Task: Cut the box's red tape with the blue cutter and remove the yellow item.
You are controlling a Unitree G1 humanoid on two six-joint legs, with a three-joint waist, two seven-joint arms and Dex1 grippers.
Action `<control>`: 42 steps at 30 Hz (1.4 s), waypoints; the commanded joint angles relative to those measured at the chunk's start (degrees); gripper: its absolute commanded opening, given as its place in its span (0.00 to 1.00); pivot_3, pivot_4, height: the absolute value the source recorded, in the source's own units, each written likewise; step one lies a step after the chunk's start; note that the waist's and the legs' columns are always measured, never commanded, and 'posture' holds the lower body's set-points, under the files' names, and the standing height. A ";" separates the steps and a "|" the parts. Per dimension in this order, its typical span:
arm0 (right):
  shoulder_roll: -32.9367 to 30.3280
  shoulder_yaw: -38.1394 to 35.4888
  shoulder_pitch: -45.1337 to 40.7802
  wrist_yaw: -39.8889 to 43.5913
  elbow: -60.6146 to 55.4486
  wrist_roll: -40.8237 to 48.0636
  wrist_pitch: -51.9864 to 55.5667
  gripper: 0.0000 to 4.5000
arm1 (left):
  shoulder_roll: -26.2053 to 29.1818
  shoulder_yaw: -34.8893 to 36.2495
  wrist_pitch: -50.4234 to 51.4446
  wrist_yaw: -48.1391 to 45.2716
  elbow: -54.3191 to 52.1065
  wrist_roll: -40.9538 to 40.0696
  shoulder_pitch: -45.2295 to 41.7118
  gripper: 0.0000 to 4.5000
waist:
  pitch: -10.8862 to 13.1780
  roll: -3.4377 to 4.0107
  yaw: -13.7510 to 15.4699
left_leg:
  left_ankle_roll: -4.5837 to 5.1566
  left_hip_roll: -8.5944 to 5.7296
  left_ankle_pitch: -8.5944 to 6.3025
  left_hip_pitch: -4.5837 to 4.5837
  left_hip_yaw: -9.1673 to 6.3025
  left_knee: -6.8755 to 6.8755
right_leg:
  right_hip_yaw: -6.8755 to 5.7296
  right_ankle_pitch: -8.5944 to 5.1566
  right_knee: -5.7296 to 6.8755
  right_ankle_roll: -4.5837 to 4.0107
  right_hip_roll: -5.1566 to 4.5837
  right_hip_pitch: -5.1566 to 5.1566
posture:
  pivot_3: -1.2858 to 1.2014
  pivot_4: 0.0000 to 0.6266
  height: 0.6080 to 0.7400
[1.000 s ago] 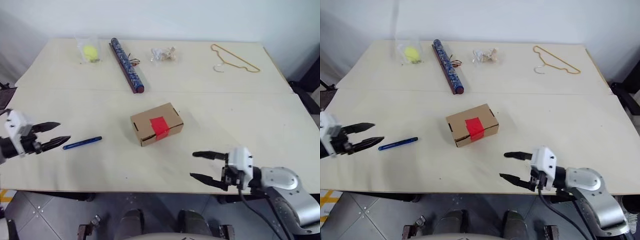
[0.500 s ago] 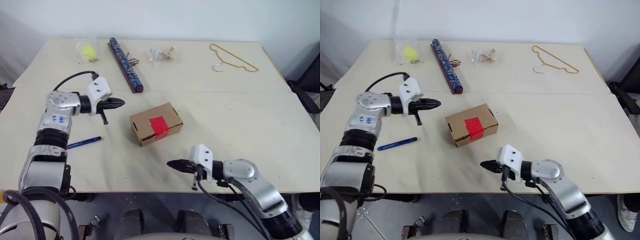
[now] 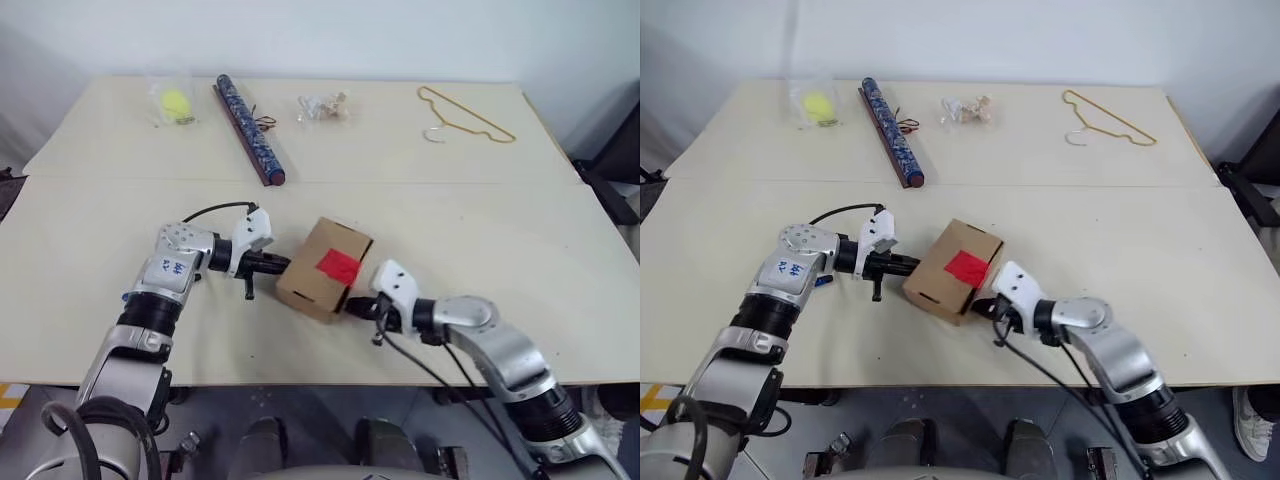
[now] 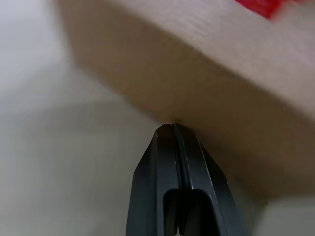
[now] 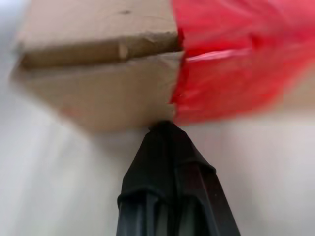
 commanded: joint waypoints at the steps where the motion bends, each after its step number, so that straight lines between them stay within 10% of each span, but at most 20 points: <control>1: -2.89 -2.68 -3.67 3.86 3.21 -0.24 -4.57 0.00 | -4.16 -2.90 5.59 3.07 -9.10 -1.51 2.61 0.00 | 0.00 0.00 0.16 | 0.02 0.00 -0.01 0.00 0.00 0.03 | 0.00 0.01 -0.01 0.01 0.00 0.02 | 0.52 0.24 1.00; 12: -5.44 -2.78 -11.70 10.04 21.29 -6.30 -16.69 0.00 | -12.21 -5.02 11.26 14.11 -14.71 -1.01 4.80 0.00 | 0.00 0.01 0.25 | 0.05 0.00 -0.03 0.02 0.05 0.05 | 0.03 0.03 -0.03 0.03 0.00 0.02 | 0.52 0.24 1.00; 21: -12.60 -10.83 -8.69 13.28 24.74 -4.72 -22.39 0.00 | -1.35 2.87 -5.38 14.95 -18.45 -1.48 5.47 0.00 | 0.05 0.08 0.34 | 0.02 0.00 -0.01 0.01 0.05 0.03 | 0.02 0.03 -0.08 0.02 -0.01 0.01 | 0.52 0.24 1.00; 28: -15.41 -24.99 0.35 26.09 19.43 11.89 -26.00 0.45 | 12.10 18.76 0.73 5.05 -23.04 -17.19 13.31 0.41 | 0.07 0.14 0.14 | -0.01 0.07 -0.12 0.05 0.14 -0.08 | -0.01 0.04 -0.27 0.03 0.00 0.06 | 0.52 0.24 1.00; 35: -10.38 -28.28 13.27 24.09 -4.39 25.25 -20.66 1.00 | 28.72 34.59 -9.18 -0.27 -6.34 -16.32 27.55 0.90 | 0.14 0.26 -0.49 | -0.17 0.41 -0.28 0.15 0.27 -0.08 | -0.02 0.00 -0.25 -0.06 0.27 0.00 | 0.52 0.24 1.00; 42: -5.54 -24.18 19.05 21.57 -17.94 28.68 -20.98 1.00 | 43.23 41.65 -26.35 -4.34 26.73 -11.97 35.61 1.00 | 0.12 0.21 -0.38 | -0.07 0.49 -0.60 0.14 0.31 -0.05 | -0.02 -0.02 -0.31 -0.15 0.33 -0.06 | 0.52 0.24 1.00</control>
